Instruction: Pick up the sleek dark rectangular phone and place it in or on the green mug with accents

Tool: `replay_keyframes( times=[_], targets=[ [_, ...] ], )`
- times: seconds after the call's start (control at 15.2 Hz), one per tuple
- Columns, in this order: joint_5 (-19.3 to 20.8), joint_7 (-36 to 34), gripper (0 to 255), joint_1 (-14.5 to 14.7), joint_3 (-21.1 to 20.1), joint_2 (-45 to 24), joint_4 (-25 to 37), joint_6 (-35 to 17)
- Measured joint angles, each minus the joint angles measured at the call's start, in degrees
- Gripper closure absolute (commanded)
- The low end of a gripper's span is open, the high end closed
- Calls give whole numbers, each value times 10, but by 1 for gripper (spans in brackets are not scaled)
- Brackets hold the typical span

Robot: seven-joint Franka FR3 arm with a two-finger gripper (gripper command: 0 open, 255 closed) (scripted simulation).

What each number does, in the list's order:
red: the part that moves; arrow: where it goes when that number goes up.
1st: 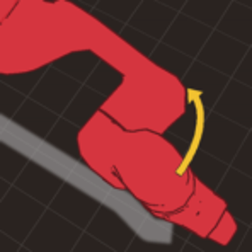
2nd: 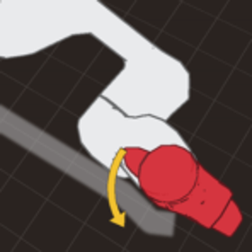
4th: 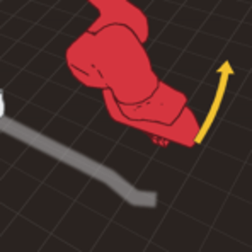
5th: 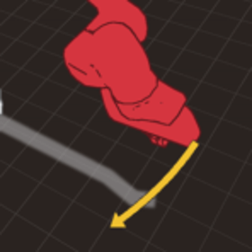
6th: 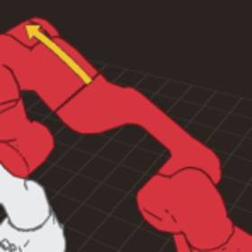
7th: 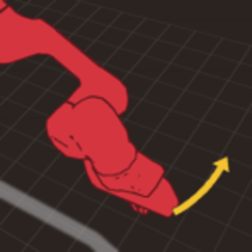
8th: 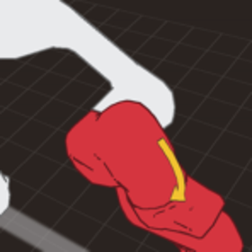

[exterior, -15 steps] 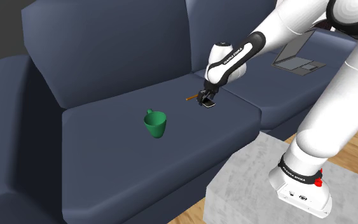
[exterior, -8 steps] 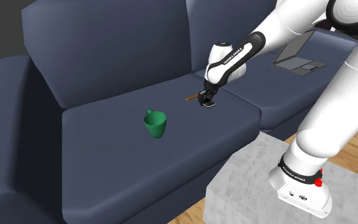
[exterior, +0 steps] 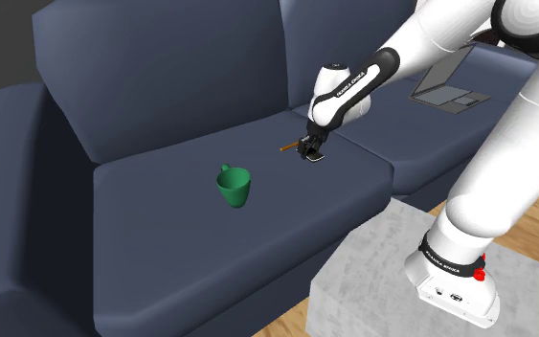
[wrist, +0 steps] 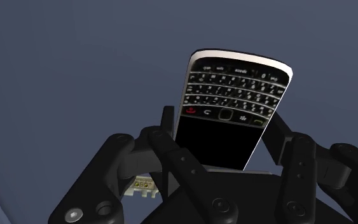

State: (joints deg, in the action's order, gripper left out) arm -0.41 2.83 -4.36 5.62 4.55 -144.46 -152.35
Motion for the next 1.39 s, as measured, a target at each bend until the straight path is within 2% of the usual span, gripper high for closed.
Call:
replay_keyframes(
  times=[1.39],
  targets=[
    [14, -13, 255, -3, -5, 99, 68, 168]
  ],
)
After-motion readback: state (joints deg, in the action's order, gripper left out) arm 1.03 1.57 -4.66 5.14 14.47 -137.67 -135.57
